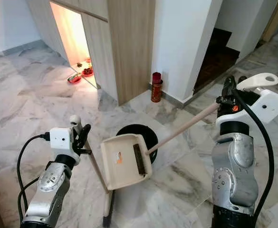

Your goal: Sweep floor

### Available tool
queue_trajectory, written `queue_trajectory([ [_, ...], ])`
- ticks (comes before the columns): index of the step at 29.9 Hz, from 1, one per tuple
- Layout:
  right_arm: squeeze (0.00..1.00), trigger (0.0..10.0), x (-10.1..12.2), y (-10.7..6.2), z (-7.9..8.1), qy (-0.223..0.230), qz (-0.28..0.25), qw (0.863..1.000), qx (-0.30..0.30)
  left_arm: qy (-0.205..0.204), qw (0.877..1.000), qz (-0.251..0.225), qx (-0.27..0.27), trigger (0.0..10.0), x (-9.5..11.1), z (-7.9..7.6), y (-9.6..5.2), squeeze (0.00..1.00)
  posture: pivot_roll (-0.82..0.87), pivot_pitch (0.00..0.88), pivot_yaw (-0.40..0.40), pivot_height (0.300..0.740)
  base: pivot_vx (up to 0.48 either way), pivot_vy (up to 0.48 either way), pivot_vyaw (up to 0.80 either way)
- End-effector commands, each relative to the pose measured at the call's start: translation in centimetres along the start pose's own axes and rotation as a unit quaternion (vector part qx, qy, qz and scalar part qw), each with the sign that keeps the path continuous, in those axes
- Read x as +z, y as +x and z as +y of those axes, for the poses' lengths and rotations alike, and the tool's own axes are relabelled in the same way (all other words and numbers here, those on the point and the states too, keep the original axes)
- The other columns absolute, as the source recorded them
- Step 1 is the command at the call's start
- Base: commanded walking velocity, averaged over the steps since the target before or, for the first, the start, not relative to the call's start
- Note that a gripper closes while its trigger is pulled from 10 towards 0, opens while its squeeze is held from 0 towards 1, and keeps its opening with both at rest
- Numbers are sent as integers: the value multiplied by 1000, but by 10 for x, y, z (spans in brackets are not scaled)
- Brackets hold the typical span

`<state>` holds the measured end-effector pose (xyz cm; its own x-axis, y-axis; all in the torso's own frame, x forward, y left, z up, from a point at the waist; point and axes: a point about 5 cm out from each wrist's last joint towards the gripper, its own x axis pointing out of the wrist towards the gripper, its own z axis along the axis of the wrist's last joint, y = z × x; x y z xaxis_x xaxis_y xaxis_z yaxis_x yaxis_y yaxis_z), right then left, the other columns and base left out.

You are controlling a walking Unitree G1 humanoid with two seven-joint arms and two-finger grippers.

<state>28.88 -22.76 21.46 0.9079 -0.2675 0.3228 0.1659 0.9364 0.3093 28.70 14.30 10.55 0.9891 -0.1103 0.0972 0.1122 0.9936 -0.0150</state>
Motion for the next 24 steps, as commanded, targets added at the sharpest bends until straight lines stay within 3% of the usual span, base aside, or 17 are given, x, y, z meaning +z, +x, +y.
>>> queue_trajectory([
  [1, 0, 10000, 15, 9, 6, 3, -49, 999, 10, 6, 1000, -23, -10, 10000, 9, -4, 6, 0, -64, 0, 28, 740, 0, 0, 0],
  [17, 0, 10000, 13, 24, 2, -15, -80, 996, -18, 16, 999, -29, 3, 10000, 11, 1, 7, 0, -53, 0, 28, 740, 0, 0, 0],
  [24, 0, 10000, 11, 24, 3, -11, -81, 997, -14, 17, 999, -28, 4, 10000, 11, 0, 7, 0, -56, 0, 27, 740, 268, 0, 0],
])
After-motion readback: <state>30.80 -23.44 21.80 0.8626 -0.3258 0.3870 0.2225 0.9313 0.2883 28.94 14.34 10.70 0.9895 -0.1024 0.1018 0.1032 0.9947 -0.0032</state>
